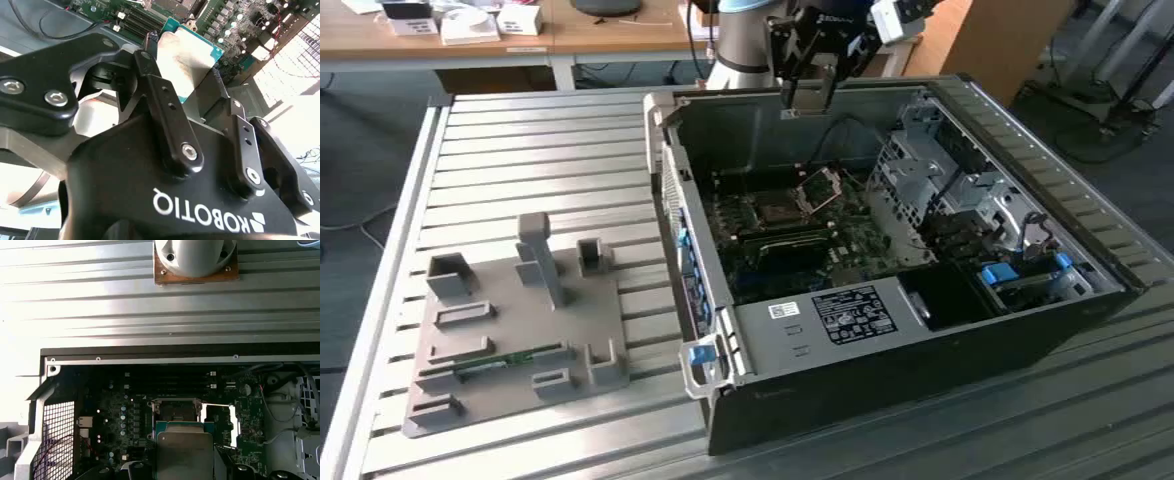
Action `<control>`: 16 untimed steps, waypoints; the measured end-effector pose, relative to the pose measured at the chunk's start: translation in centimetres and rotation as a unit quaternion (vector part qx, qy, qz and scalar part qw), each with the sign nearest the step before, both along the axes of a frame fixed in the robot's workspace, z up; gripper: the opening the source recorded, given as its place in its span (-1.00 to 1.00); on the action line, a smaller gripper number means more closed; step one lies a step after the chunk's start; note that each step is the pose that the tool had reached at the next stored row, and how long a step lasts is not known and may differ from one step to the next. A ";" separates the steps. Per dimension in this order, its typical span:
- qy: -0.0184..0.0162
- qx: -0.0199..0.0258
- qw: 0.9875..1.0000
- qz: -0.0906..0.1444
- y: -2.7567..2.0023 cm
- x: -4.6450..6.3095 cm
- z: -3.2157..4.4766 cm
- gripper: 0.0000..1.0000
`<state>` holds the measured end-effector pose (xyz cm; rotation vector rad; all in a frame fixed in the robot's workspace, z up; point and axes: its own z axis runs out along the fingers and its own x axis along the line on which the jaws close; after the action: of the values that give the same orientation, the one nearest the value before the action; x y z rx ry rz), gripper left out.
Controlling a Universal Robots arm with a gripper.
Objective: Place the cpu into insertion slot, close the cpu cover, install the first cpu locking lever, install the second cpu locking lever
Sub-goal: 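Place the cpu into insertion slot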
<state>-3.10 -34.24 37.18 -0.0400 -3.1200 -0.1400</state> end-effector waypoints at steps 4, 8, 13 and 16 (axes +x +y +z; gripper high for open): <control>0.000 0.000 1.000 0.000 0.00 0.0 0.00 0.07; 0.000 0.000 1.000 0.000 0.00 0.0 -0.14 0.07; 0.000 0.000 1.000 0.000 0.00 0.0 -0.28 0.07; 0.000 0.000 1.000 0.000 0.00 0.0 -0.30 0.07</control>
<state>-3.10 -34.24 36.88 -0.0400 -3.1202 -0.1401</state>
